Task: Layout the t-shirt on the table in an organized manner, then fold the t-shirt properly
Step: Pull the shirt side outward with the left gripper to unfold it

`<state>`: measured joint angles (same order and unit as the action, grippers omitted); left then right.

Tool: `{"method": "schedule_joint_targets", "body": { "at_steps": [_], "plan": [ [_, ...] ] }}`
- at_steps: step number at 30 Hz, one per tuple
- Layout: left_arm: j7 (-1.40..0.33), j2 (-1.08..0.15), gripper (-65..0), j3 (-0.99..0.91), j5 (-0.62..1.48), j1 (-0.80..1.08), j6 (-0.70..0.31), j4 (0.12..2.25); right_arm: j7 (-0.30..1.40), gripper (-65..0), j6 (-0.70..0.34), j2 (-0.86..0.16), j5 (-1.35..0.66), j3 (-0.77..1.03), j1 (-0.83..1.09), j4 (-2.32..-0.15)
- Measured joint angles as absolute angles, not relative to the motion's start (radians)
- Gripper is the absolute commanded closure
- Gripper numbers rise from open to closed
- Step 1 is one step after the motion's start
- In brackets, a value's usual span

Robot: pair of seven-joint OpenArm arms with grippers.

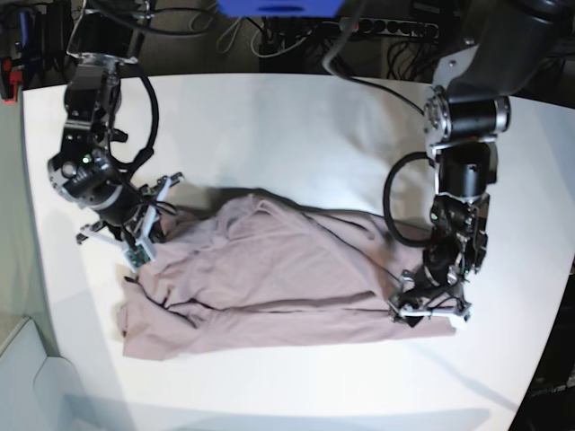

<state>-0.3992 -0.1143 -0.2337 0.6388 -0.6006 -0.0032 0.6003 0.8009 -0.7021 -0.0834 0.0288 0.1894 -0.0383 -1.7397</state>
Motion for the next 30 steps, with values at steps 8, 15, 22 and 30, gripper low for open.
{"method": "schedule_joint_targets", "body": {
  "at_steps": [8, 15, 22, 30],
  "plan": [
    [-0.399, -0.114, -24.3, -0.236, 0.640, -0.598, -0.003, 0.601, 0.801, 0.0, -0.702, -0.083, 0.029, 0.189, -0.038, -1.740],
    [-0.399, -0.114, -23.4, -0.236, 0.639, -0.598, -0.004, 0.601, 0.801, 0.0, -0.702, -0.083, 0.029, 0.189, -0.038, -1.740],
    [-0.399, -0.114, 0.0, -0.239, 0.635, -0.596, -0.004, 0.601, 0.802, 0.0, -0.702, -0.083, 0.029, 0.189, -0.027, -1.740],
    [-0.407, -0.115, -0.1, -0.239, 0.637, -0.567, -0.004, 0.639, 0.801, 0.0, -0.702, -0.084, 0.029, 0.189, -0.027, -1.740]
  ]
}}
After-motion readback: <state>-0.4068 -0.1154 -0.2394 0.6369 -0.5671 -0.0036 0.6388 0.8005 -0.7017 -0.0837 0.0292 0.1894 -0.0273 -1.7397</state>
